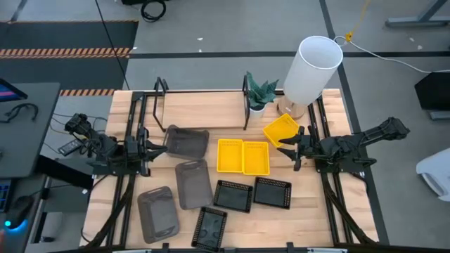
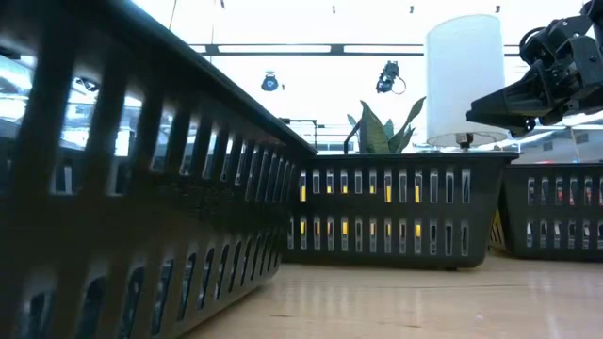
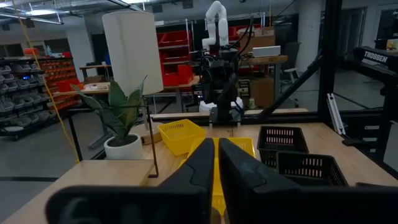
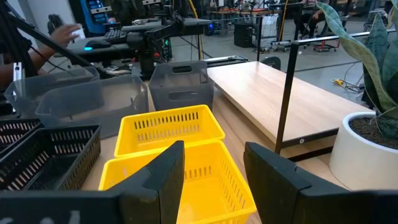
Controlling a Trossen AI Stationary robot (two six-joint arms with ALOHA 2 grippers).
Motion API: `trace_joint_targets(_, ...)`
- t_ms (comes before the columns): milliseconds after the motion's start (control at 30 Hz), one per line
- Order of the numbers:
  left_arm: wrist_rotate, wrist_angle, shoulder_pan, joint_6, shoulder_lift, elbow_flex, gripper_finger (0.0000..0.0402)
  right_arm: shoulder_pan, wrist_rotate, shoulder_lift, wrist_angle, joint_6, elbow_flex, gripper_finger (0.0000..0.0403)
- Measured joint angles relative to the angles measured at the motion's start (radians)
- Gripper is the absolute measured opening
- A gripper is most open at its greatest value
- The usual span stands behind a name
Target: Stack baskets on shelf by color
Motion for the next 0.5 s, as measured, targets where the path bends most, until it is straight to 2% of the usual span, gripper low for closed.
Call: trace_joint_targets(500, 0.0, 0.0, 0.0, 0.0, 0.0, 0.0, 0.0034, 0.0, 0.0, 0.0, 0.0, 0.0, 0.0, 0.0171)
